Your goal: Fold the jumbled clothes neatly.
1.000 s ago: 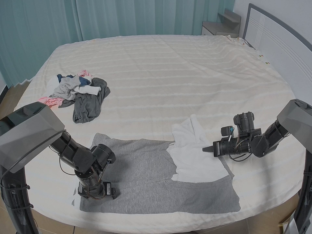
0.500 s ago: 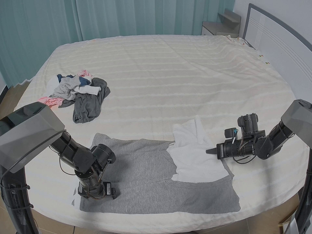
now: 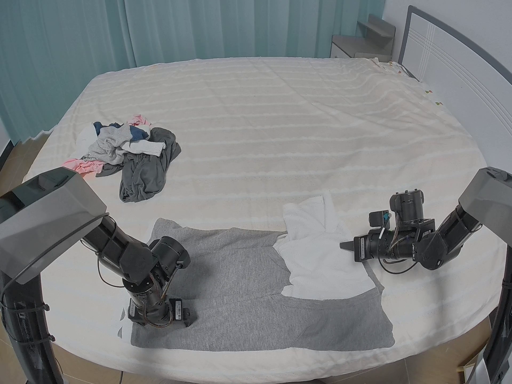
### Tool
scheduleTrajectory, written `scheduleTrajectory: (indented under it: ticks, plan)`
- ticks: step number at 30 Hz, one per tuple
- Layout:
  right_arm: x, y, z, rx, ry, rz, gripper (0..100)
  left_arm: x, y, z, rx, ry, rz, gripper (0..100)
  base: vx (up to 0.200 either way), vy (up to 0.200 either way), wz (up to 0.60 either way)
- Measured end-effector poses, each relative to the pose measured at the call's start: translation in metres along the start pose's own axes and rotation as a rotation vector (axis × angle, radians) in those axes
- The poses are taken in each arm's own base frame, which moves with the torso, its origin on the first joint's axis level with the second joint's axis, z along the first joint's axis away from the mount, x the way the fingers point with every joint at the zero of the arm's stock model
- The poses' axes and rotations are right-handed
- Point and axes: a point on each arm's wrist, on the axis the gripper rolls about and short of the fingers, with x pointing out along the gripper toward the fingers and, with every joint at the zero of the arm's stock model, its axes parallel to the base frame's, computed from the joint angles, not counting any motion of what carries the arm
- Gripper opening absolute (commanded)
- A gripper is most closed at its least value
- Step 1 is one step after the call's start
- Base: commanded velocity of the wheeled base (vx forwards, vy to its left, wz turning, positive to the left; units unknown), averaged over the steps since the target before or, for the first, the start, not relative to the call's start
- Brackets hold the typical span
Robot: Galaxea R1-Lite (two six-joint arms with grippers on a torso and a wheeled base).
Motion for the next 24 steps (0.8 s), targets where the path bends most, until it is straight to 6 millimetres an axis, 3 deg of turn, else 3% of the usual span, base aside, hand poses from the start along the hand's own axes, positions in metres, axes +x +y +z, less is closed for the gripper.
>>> scheduleTrajectory:
  ticks: [6,15,23,24]
  plan:
    - [-0.001,0.002,0.000,-0.002,0.000,0.004,0,0.000,0.000,0.000,0.000,0.001,0.000,100,0.000,0.000,0.00]
    - [-0.001,0.000,0.025,-0.012,-0.065,0.000,0,0.001,0.000,0.000,0.000,0.002,0.002,100,0.000,0.000,0.00]
    - [-0.005,0.004,0.012,0.012,0.013,-0.001,0,0.001,-0.001,0.000,-0.010,0.003,0.003,100,0.000,0.000,0.00]
    - [-0.005,0.004,0.010,0.014,0.021,-0.002,100,0.001,-0.001,0.000,-0.011,0.002,0.003,100,0.000,0.000,0.00]
